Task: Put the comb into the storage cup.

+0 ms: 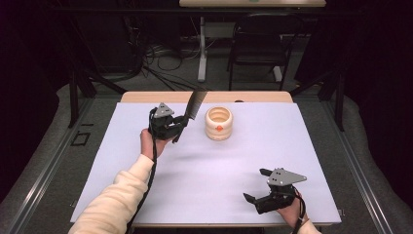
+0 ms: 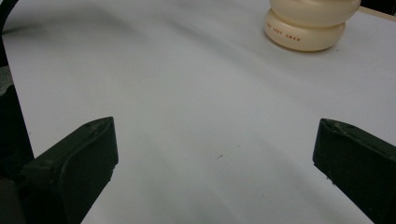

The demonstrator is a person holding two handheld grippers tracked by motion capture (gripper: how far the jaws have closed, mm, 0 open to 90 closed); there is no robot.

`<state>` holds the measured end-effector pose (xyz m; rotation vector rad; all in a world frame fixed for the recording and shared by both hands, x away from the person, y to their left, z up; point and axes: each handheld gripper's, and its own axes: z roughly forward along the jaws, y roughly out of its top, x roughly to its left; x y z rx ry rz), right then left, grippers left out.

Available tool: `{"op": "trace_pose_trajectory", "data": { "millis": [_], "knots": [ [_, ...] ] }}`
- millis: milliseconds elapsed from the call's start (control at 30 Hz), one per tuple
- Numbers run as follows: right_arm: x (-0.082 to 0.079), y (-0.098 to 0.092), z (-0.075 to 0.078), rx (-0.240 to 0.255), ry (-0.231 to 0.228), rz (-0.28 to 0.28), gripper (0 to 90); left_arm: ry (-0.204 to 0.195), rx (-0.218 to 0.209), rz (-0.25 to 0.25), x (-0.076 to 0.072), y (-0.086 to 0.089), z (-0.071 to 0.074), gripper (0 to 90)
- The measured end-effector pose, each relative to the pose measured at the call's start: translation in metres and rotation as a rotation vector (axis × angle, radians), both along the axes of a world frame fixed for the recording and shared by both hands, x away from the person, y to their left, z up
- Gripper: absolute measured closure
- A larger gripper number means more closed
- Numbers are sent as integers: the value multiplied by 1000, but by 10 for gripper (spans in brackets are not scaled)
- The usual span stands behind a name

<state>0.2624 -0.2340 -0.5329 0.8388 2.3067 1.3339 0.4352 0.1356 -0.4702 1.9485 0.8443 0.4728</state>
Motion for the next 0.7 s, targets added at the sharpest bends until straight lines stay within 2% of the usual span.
{"op": "trace_pose_trajectory", "data": {
  "millis": [700],
  "knots": [
    [0,0,0,-1,2,1,0,-14,-12,8,7,-5,8,722]
  ]
}}
